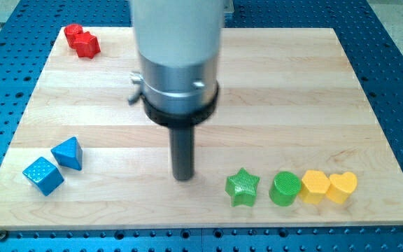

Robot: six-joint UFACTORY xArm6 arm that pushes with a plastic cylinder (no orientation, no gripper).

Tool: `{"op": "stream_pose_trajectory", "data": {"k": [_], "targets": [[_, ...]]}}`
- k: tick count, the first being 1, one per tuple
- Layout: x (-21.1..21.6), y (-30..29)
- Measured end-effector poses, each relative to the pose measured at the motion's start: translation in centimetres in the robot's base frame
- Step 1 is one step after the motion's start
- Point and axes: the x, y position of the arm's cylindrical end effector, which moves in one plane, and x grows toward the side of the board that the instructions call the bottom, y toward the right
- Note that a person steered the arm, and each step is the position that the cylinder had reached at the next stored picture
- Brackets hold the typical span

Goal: Move the triangle to the left of the green star

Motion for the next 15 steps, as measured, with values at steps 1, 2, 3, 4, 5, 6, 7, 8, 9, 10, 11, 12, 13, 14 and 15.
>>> {"op": "stream_pose_trajectory", "data": {"k": [1, 2, 3, 4, 5, 6, 7, 8, 9, 10, 11, 12, 13, 14, 15], "targets": [[-4.1, -5.1], [-6.1, -12.4], [-5.4, -18.7], [-4.0, -15.4], [-4.0, -14.8], [-4.2, -19.1], [-2.7, -16.8], [-2.1, -8.3], [-1.9, -12.2], [-2.5, -16.7], [0.9, -16.1], [1.5, -8.9], [0.4, -5.8], [-0.5, -12.8], [2.3, -8.8]]}}
